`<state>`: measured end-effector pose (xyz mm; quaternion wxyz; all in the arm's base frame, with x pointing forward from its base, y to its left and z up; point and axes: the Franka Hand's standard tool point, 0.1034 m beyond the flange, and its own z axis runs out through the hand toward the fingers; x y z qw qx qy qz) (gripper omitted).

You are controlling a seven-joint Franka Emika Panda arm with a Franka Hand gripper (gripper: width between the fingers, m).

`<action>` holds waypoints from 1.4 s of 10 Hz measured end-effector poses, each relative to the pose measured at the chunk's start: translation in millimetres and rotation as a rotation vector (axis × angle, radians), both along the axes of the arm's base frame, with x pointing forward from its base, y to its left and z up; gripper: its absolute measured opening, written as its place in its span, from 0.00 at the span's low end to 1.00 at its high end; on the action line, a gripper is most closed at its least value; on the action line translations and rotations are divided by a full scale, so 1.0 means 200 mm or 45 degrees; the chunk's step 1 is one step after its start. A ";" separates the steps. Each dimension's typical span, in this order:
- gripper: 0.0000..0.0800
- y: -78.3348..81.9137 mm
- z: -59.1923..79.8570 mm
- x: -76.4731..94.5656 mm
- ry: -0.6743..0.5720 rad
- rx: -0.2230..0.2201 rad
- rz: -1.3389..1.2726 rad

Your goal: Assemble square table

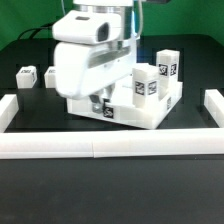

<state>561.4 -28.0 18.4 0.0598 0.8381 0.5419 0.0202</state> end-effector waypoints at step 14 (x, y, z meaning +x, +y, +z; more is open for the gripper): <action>0.08 0.18 -0.01 0.10 0.149 -0.104 0.844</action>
Offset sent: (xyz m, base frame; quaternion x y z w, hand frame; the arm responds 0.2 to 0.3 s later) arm 0.0000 0.0000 0.0000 0.0000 0.0000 -0.1938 0.9810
